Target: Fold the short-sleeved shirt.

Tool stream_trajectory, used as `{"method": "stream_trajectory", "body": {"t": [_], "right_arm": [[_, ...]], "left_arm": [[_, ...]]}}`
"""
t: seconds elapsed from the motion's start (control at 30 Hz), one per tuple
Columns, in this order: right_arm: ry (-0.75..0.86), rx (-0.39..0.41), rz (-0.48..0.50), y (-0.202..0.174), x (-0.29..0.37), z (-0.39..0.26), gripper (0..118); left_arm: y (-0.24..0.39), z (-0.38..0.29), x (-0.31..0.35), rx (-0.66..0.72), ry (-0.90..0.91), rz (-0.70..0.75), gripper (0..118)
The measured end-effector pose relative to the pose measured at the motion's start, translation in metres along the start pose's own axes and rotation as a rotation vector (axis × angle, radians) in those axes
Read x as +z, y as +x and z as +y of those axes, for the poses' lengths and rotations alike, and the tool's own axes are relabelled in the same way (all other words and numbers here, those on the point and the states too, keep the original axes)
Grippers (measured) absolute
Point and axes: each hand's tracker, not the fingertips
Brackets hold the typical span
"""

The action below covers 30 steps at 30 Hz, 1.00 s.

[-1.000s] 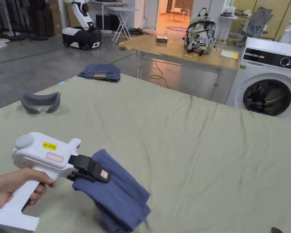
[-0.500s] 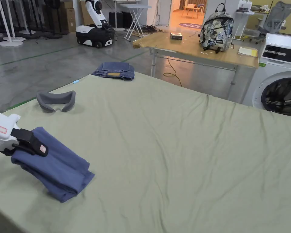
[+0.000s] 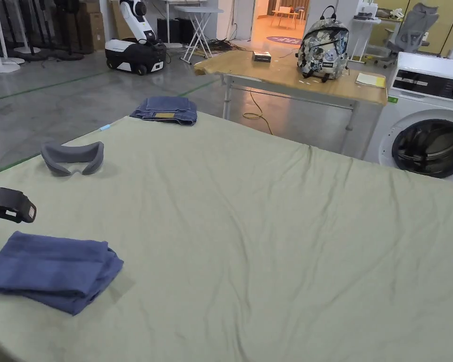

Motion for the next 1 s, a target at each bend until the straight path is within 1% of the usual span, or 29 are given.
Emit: {"method": "stream_trajectory", "body": {"t": [0.1,0.2,0.23,0.27,0.3,0.33,0.37,0.4,0.47,0.5,0.57,0.67,0.8,0.87,0.9,1.0], "right_arm": [[0.005,-0.002,0.008,-0.002,0.001,-0.001,0],[0.007,-0.011,0.014,-0.003,0.002,-0.001,0],[0.007,-0.012,0.016,-0.003,0.002,-0.001,0],[0.006,-0.012,0.016,-0.003,0.002,-0.001,0],[0.007,-0.012,0.018,-0.002,0.002,-0.001,0],[0.007,-0.012,0.018,-0.002,0.002,-0.001,0],[0.010,-0.013,0.018,-0.001,0.002,0.000,0],[0.013,-0.013,0.017,-0.001,0.003,0.000,0],[0.016,-0.017,0.018,0.001,0.005,0.001,0],[0.018,-0.020,0.015,0.001,0.006,0.002,0],[0.021,-0.023,0.013,0.004,0.007,0.003,0],[0.031,-0.033,0.004,0.008,0.010,0.004,0],[0.054,-0.055,-0.008,0.015,0.015,0.007,0],[0.065,-0.070,-0.018,0.020,0.017,0.009,0],[0.070,-0.073,-0.021,0.022,0.018,0.010,0],[0.081,-0.085,-0.033,0.028,0.020,0.012,0]], "left_arm": [[0.005,-0.010,-0.015,0.006,-0.034,-0.065,72],[0.027,-0.029,-0.032,-0.030,-0.040,-0.080,72],[0.036,-0.039,-0.038,-0.038,-0.033,-0.089,68],[0.045,-0.046,-0.044,-0.043,-0.031,-0.107,61],[0.053,-0.051,-0.047,-0.043,-0.019,-0.127,50],[0.062,-0.056,-0.050,-0.042,-0.005,-0.154,32],[0.061,-0.058,-0.067,-0.054,0.016,-0.188,20],[0.070,-0.063,-0.070,-0.043,0.044,-0.214,13],[0.089,-0.069,-0.072,-0.057,0.079,-0.252,3],[0.120,-0.084,-0.053,-0.070,0.099,-0.236,0],[0.146,-0.091,-0.048,-0.125,0.168,-0.239,0],[0.192,-0.109,-0.041,-0.193,0.242,-0.284,0],[0.253,-0.135,-0.021,-0.257,0.365,-0.303,0],[0.281,-0.146,-0.014,-0.292,0.397,-0.318,0],[0.305,-0.160,-0.002,-0.300,0.439,-0.322,0],[0.342,-0.180,0.007,-0.346,0.501,-0.322,0]]}}
